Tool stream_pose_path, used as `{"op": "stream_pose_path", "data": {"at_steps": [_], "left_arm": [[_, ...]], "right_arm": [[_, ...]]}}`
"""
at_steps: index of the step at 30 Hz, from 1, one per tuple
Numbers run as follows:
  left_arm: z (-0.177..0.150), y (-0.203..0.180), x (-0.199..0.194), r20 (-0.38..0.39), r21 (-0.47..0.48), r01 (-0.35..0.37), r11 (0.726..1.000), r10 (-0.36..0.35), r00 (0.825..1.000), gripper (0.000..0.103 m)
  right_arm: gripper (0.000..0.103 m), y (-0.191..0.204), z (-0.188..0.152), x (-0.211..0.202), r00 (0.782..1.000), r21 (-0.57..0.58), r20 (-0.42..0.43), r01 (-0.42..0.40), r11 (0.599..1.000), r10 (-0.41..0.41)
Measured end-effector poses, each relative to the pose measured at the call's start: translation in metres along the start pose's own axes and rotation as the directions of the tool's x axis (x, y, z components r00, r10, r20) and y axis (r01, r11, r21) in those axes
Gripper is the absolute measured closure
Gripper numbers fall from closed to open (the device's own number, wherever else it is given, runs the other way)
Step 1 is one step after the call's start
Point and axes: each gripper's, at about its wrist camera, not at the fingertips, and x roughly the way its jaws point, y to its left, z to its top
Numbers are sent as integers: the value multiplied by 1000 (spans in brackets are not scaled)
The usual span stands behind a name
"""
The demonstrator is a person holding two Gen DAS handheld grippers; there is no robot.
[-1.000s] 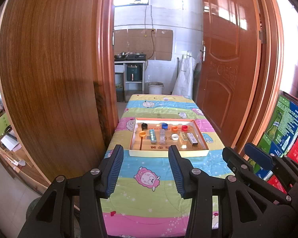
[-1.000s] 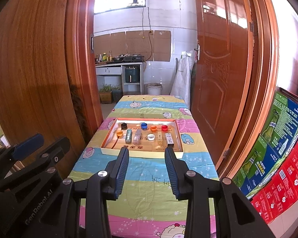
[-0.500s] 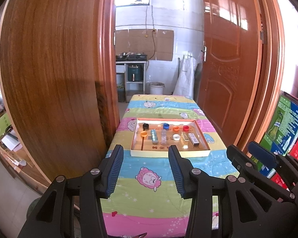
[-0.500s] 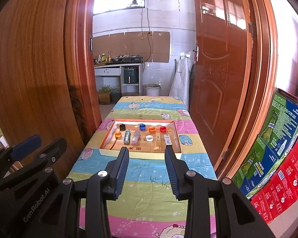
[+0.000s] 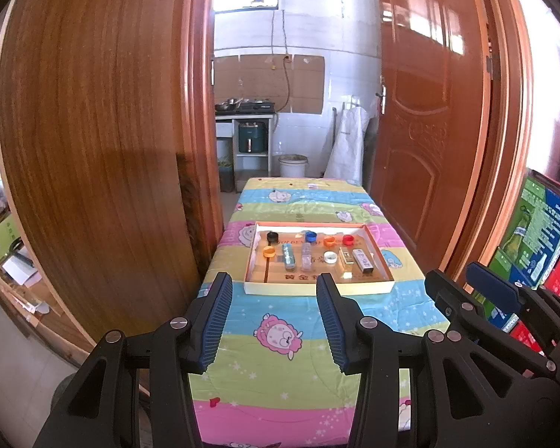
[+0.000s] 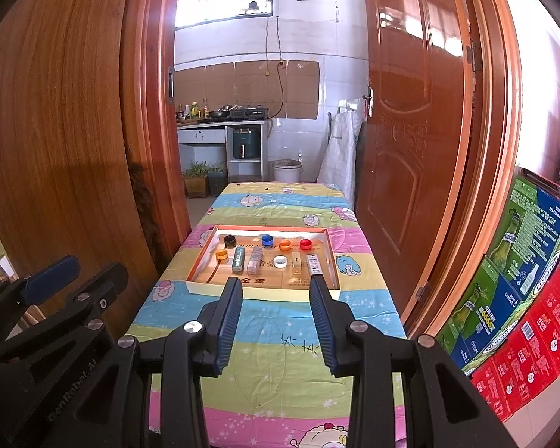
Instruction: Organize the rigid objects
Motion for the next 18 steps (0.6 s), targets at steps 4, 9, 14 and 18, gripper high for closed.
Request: {"op": "stream_pose_path", "data": {"at_steps": [4,9,14,18], "left_arm": [[-1,-2,0,1,7,3,1000,-3,1000,55],[-1,-1,-1,-1,9,5,1000,-5,1000,55],[-1,-1,-1,0,8,7,1000,-7,1000,55],[-2,-2,-2,1,14,12,1000,-12,1000,54]], "right_arm": [[66,0,0,0,1000,1,-1,0,1000,0],[66,-1,1,-1,1000,3,-2,0,1000,0],[66,-1,1,-1,1000,3,-2,0,1000,0],[66,-1,1,-1,1000,3,-2,0,1000,0]]}}
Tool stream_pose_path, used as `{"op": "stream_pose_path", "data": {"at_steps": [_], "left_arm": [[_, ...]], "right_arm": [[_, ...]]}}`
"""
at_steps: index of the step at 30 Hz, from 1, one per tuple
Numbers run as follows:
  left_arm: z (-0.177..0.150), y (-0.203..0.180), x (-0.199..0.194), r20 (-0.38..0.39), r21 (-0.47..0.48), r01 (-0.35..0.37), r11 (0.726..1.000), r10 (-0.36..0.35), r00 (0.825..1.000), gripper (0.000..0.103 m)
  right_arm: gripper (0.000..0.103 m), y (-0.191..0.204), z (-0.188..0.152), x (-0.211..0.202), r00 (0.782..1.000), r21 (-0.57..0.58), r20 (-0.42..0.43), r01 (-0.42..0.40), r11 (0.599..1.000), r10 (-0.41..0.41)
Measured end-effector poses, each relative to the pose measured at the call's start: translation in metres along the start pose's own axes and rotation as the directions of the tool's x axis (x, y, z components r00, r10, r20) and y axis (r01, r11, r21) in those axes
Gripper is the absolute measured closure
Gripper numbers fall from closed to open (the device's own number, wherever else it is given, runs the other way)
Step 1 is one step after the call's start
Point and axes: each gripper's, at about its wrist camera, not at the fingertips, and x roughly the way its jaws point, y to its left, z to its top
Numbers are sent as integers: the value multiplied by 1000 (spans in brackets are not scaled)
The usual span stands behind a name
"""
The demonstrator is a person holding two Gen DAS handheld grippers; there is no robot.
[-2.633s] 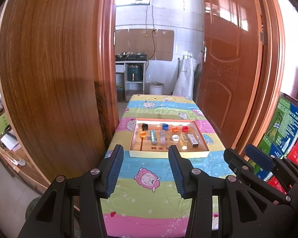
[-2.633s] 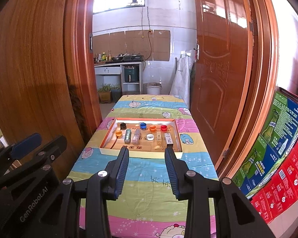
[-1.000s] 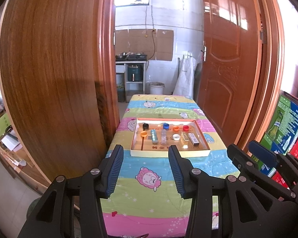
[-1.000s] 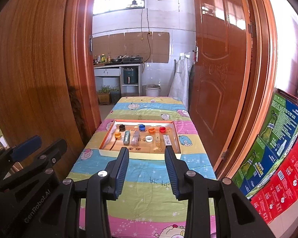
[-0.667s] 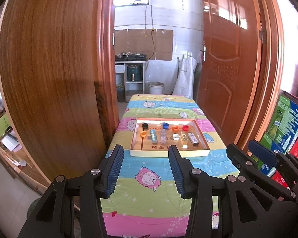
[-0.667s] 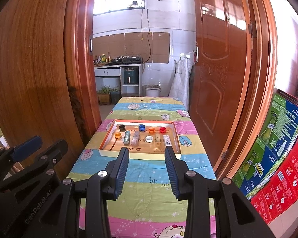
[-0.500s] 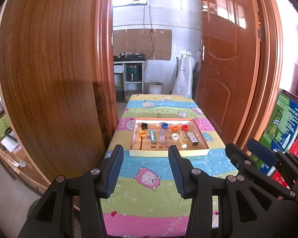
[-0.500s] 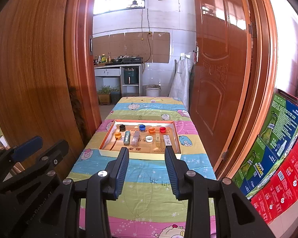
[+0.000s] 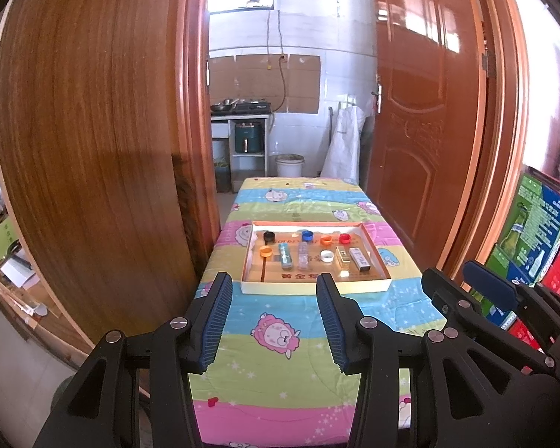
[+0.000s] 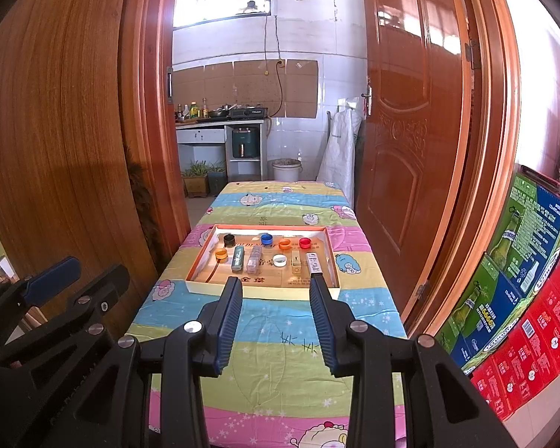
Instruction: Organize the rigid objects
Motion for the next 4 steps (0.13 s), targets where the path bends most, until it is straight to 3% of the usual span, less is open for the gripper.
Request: {"op": "stream_pose_path", "data": {"at_steps": [4], "left_arm": [[-1,-2,-1,3,4,0,1000,0,1000,54]], "right_arm": [[66,0,0,0,1000,0,0,-1,1000,1]]}}
